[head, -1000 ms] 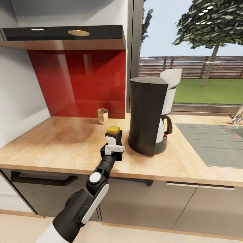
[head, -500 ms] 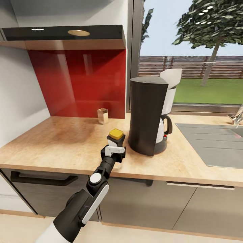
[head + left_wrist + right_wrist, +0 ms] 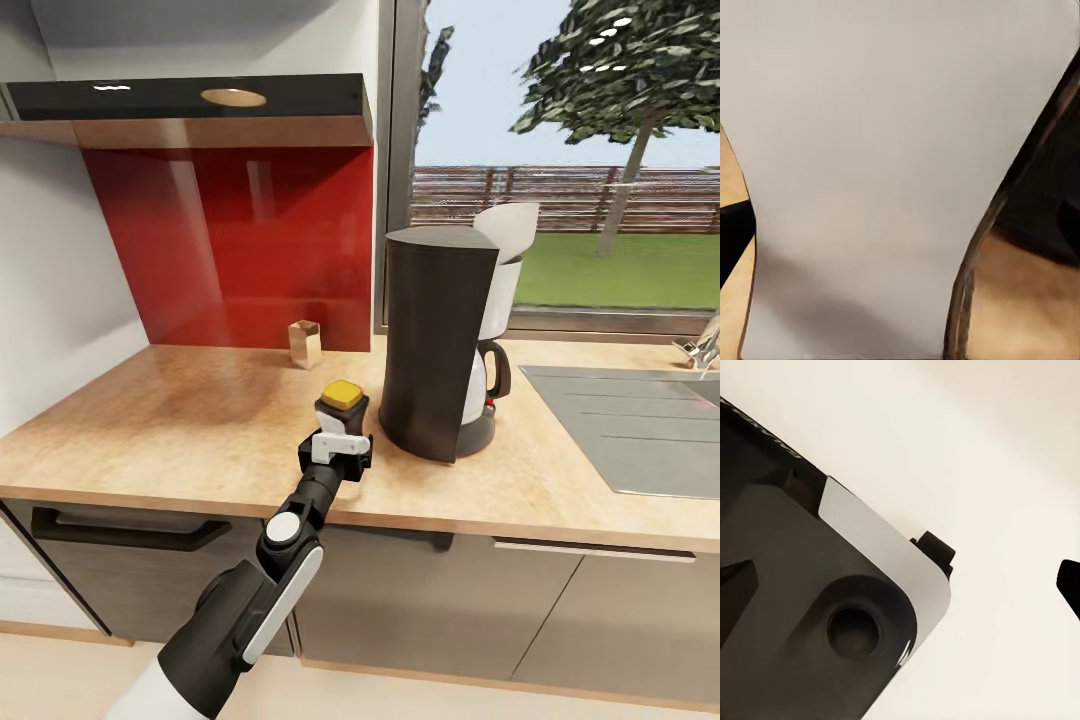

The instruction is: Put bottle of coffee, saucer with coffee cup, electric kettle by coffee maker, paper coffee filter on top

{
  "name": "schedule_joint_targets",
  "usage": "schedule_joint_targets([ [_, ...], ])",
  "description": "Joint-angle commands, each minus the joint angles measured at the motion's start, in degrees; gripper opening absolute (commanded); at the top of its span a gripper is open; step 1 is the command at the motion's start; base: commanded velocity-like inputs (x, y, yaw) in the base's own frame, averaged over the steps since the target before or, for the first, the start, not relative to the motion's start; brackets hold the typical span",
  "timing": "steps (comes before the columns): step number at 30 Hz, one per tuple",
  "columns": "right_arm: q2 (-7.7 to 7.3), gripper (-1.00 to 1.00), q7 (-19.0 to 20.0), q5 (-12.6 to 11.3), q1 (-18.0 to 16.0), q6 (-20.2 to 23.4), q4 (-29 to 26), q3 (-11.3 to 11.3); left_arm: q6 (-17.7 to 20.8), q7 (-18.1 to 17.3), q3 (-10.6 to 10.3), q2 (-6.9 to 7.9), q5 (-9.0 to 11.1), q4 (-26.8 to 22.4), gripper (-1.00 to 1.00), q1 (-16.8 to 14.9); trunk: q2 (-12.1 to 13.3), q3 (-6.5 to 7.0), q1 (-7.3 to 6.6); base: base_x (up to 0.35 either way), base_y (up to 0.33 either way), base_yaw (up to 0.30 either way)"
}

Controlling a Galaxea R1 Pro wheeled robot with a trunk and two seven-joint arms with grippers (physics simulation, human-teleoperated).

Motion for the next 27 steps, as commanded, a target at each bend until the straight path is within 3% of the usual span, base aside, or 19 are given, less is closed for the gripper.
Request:
schedule_joint_targets([
  [1,0.0,1.0,0.29,-0.61,-0.06,-0.18,0.08,0.43,0.19,0.42,-0.12,0.02,0.45,-0.07,1.0,-0.06,-0.03,-0.06,0.0,0.0,0.0,0.0],
  [18,0.0,1.0,0.29,-0.61,-0.05,-0.18,0.08,0.43,0.19,0.48,-0.03,0.11,0.45,-0.23,1.0,-0.06,-0.03,-0.06,0.0,-0.001,0.0,0.0],
  [27,0.0,1.0,0.29,-0.61,-0.05,-0.18,0.08,0.44,0.19,0.48,-0.03,0.11,0.45,-0.32,1.0,-0.06,-0.03,-0.06,0.0,-0.129,0.0,0.0],
])
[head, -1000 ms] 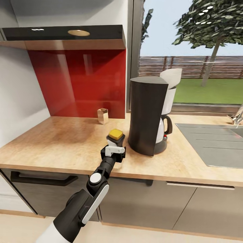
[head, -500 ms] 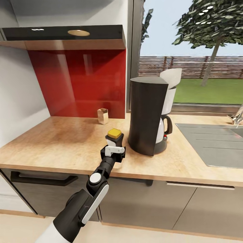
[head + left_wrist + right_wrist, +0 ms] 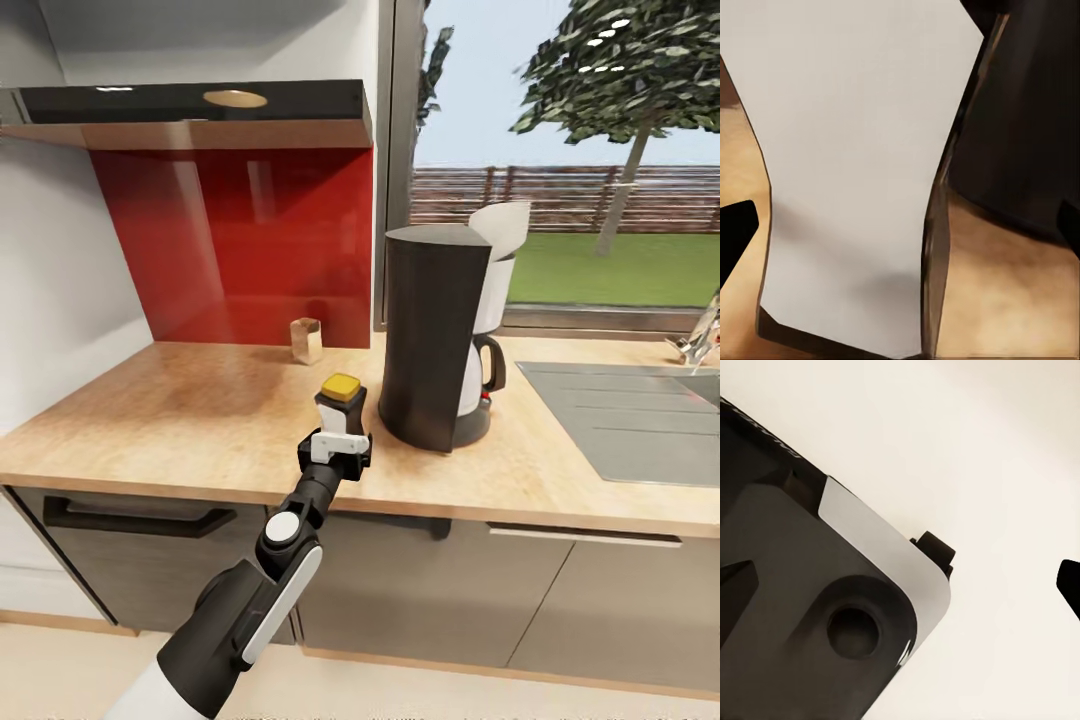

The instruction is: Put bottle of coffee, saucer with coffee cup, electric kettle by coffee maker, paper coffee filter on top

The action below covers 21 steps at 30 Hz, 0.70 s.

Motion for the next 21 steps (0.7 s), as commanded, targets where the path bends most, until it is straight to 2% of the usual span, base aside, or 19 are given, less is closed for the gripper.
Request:
schedule_joint_targets([
  [1,-0.01,1.0,0.29,-0.6,-0.04,-0.18,0.08,0.44,0.19,0.43,-0.12,0.02,0.45,-0.1,1.0,-0.05,-0.03,-0.05,-0.01,-0.038,0.0,0.0],
  [3,0.01,1.0,0.29,-0.6,-0.04,-0.18,0.08,0.44,0.19,0.43,-0.11,0.02,0.45,-0.13,1.0,-0.05,-0.03,-0.05,-0.01,-0.066,0.0,0.0],
  [11,-0.01,1.0,0.29,-0.6,-0.08,-0.18,0.08,0.44,0.19,0.49,-0.04,0.02,0.45,-0.23,1.0,-0.06,-0.03,-0.05,-0.01,-0.262,0.0,0.0],
  [21,-0.05,1.0,0.29,-0.63,-0.04,-0.18,0.08,0.22,0.14,0.22,-0.08,0.02,0.6,-0.23,1.0,-0.06,-0.03,-0.05,-0.01,-0.053,0.0,0.0],
])
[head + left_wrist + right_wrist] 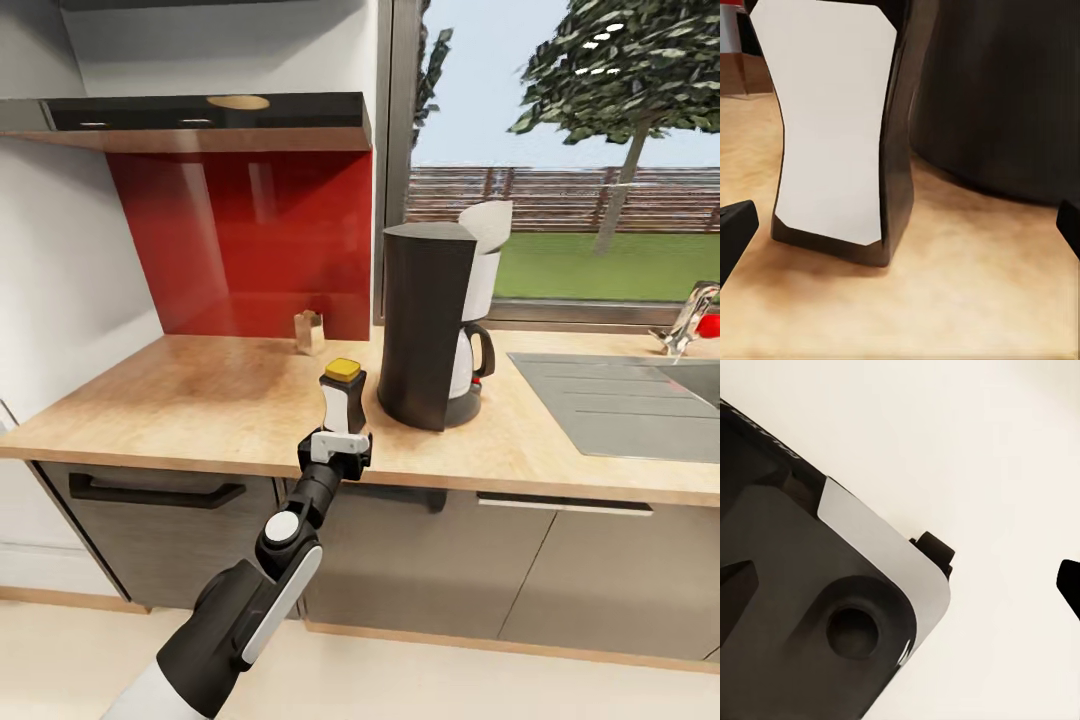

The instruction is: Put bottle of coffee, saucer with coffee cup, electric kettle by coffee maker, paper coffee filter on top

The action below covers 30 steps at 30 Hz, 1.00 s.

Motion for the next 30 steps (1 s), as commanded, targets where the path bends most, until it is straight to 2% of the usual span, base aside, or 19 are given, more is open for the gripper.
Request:
schedule_joint_targets([
  [1,-0.02,1.0,0.29,-0.63,-0.04,-0.18,0.08,0.35,0.18,0.35,-0.18,0.02,0.51,-0.05,1.0,-0.05,-0.03,-0.06,0.0,-0.009,0.0,0.0],
  [7,-0.05,1.0,0.29,-0.66,-0.08,-0.18,0.08,0.26,0.21,0.16,-0.31,0.02,0.69,-0.06,1.0,-0.05,-0.03,-0.06,0.0,-0.012,0.0,0.0],
  [9,-0.05,1.0,0.29,-0.69,-0.05,-0.18,0.08,0.23,0.23,0.13,-1.44,-0.06,0.73,-0.09,1.0,-0.05,-0.03,-0.06,0.0,-0.208,0.0,0.0],
  [16,-0.05,1.0,0.29,-0.74,-0.07,-0.18,0.08,0.22,0.28,-0.41,-3.5,-0.19,0.78,-0.89,1.0,-0.05,-0.03,-0.06,0.0,-0.168,0.0,0.0],
  [18,-0.05,1.0,0.29,-0.74,-0.06,-0.18,0.08,0.21,0.3,-1.01,-4.41,-0.18,0.83,-1.5,1.0,-0.05,-0.03,-0.06,0.0,-0.052,0.0,0.0],
  [19,-0.05,1.0,0.29,-0.75,-0.05,-0.18,0.08,0.21,0.31,-1.93,-5.29,-0.17,0.86,-2.13,1.0,-0.05,-0.03,-0.06,0.0,-0.03,0.0,0.0],
  [23,-0.05,1.0,0.29,-0.71,-0.05,-0.18,0.08,0.21,0.37,-5.03,-6.72,-0.2,1.04,-3.34,1.0,-0.05,-0.03,-0.06,0.0,-0.017,0.0,0.0],
  [24,-0.05,1.0,0.29,-0.7,-0.05,-0.18,0.08,0.21,0.38,-6.17,-6.97,-0.19,1.28,-3.63,1.0,-0.05,-0.03,-0.06,0.0,-0.01,0.0,0.0],
  [26,-0.05,1.0,0.29,-0.68,-0.04,-0.2,0.08,0.21,0.35,-11.04,-7.46,-0.16,3.15,-4.26,1.0,-0.05,-0.03,-0.06,0.0,-0.006,0.0,0.0],
  [27,-0.05,1.0,0.29,-0.67,-0.04,-0.23,0.08,0.23,0.36,-15.5,-7.6,-0.11,5.14,-4.49,1.0,-0.05,-0.03,-0.06,0.0,-0.003,0.0,0.0],
  [28,-0.05,1.0,0.29,-0.67,-0.04,-0.25,0.08,0.26,0.4,-24.83,-7.68,-0.02,8.17,-4.48,1.0,-0.07,-0.03,-0.06,0.0,-0.001,0.0,0.0],
  [29,-0.05,1.0,0.29,-0.66,-0.04,-0.26,0.08,0.27,0.44,-28.89,-7.69,0.03,8.94,-4.36,1.0,-0.06,-0.03,-0.06,0.0,0.0,0.0,0.0],
  [30,-0.05,1.0,0.29,-0.66,-0.04,-0.26,0.08,0.28,0.47,-30.79,-7.7,0.08,9.22,-4.23,1.0,-0.06,-0.03,-0.06,0.0,0.0,0.0,0.0],
])
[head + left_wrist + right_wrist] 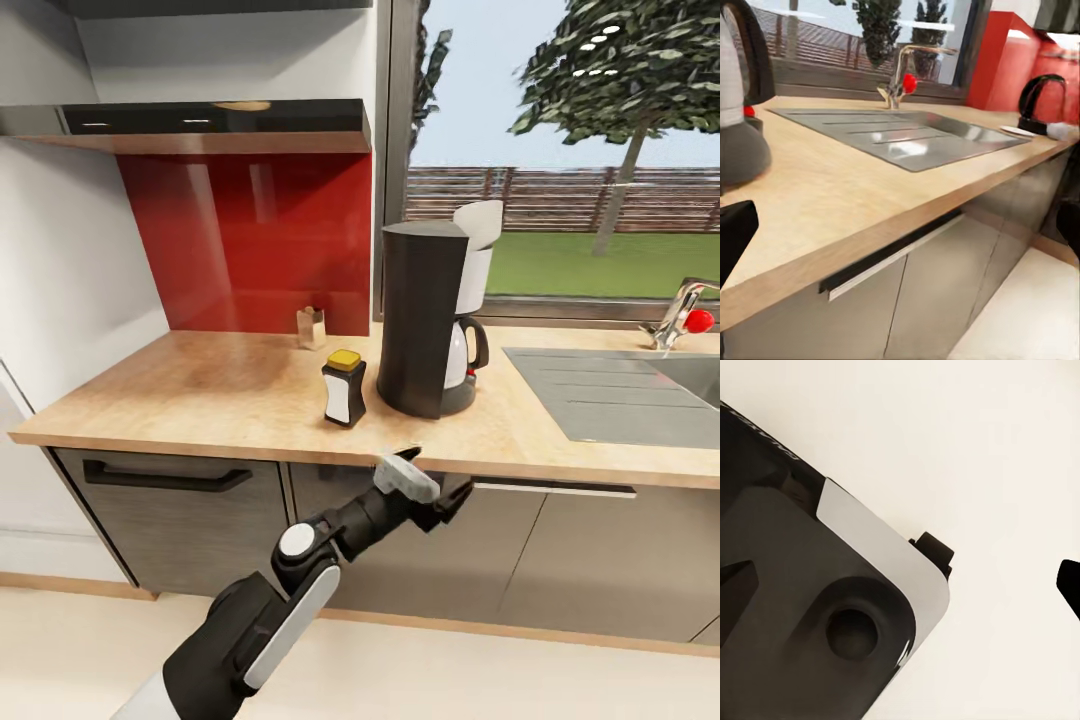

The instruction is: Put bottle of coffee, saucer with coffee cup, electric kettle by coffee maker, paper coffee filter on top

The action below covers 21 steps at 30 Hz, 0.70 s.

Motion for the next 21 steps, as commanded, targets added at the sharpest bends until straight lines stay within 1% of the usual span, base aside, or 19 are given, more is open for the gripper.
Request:
schedule_joint_targets([
  [1,0.0,1.0,0.29,-0.61,-0.04,-0.19,0.08,0.43,0.45,-2.08,0.04,0.07,0.83,0.17,1.0,-0.03,-0.03,-0.06,0.0,0.0,0.0,0.0],
  [4,0.0,1.0,0.29,-0.6,-0.04,-0.19,0.08,0.44,0.5,-8.37,0.01,0.8,1.26,1.2,1.0,-0.03,-0.03,-0.06,0.0,0.0,0.0,0.0],
  [5,0.0,1.0,0.29,-0.6,-0.06,-0.19,0.08,0.45,0.52,-13.02,-0.02,1.6,1.42,2.38,1.0,-0.03,-0.03,-0.06,0.0,0.0,0.0,0.0],
  [6,0.0,1.0,0.29,-0.6,-0.06,-0.19,0.08,0.43,0.47,-18.51,-0.04,2.83,1.61,5.42,1.0,-0.03,-0.03,-0.06,0.0,0.0,0.0,0.0],
  [9,-0.02,1.0,0.29,-0.64,-0.05,-0.19,0.08,0.4,0.33,-25.32,-0.02,4.79,2.13,11.09,1.0,-0.04,-0.03,-0.06,0.0,0.0,0.0,0.0],
  [10,-0.01,1.0,0.29,-0.62,-0.05,-0.19,0.08,0.39,0.25,-28.62,-0.05,6.18,2.93,14.82,1.0,-0.03,-0.03,-0.06,0.0,0.0,0.0,0.0],
  [11,-0.01,1.0,0.29,-0.61,-0.06,-0.23,0.08,0.37,-0.97,-34.42,-0.26,8.47,5.1,22.58,1.0,0.06,-0.03,-0.06,0.0,0.0,0.0,0.0],
  [12,-0.01,1.0,0.29,-0.61,-0.05,-0.24,0.08,0.37,-1.83,-35.96,-0.27,8.85,5.48,24.73,1.0,0.28,-0.03,-0.06,0.0,0.0,0.0,0.0],
  [13,-0.04,1.0,0.29,-0.61,-0.07,-0.25,0.08,0.37,-4.27,-39.23,-0.29,9.54,6.05,29.45,1.0,1.2,-0.03,-0.06,0.0,0.0,0.0,0.0],
  [14,-0.03,1.0,0.29,-0.61,-0.08,-0.26,0.08,0.37,-5.81,-41.02,-0.3,9.81,6.26,32.13,1.0,1.74,-0.03,-0.06,0.0,0.0,0.0,0.0],
  [16,-0.07,1.0,0.29,-0.65,-0.06,-0.27,0.08,0.36,-12.07,-47.84,-0.32,10.45,6.78,44.29,1.0,3.19,-0.03,-0.06,0.0,0.0,0.0,0.0],
  [17,-0.11,1.0,0.29,-0.66,-0.07,-0.28,0.08,0.36,-14.38,-50.66,-0.21,10.58,6.92,51.05,1.0,3.55,-0.03,-0.06,0.0,0.0,0.0,0.0],
  [18,-0.12,1.0,0.29,-0.67,-0.08,-0.28,0.08,0.36,-15.22,-51.82,-0.13,10.63,6.98,54.36,1.0,3.7,-0.03,-0.06,0.0,0.0,0.0,0.0],
  [19,-0.14,1.0,0.29,-0.68,-0.07,-0.28,0.08,0.33,-16.49,-53.59,0.33,10.7,7.1,60.86,1.0,3.91,-0.03,-0.06,0.0,0.0,0.0,0.0],
  [20,-0.19,1.0,0.29,-0.7,-0.06,-0.28,0.08,0.31,-17.33,-54.74,1.37,10.75,7.18,66.97,1.0,4.06,-0.03,-0.06,0.0,0.0,0.0,0.0],
  [21,-0.25,1.0,0.29,-0.73,-0.07,-0.28,0.08,0.3,-18.07,-55.49,3.19,10.78,7.24,72.42,1.0,4.19,-0.03,-0.06,0.0,0.0,0.0,0.0],
])
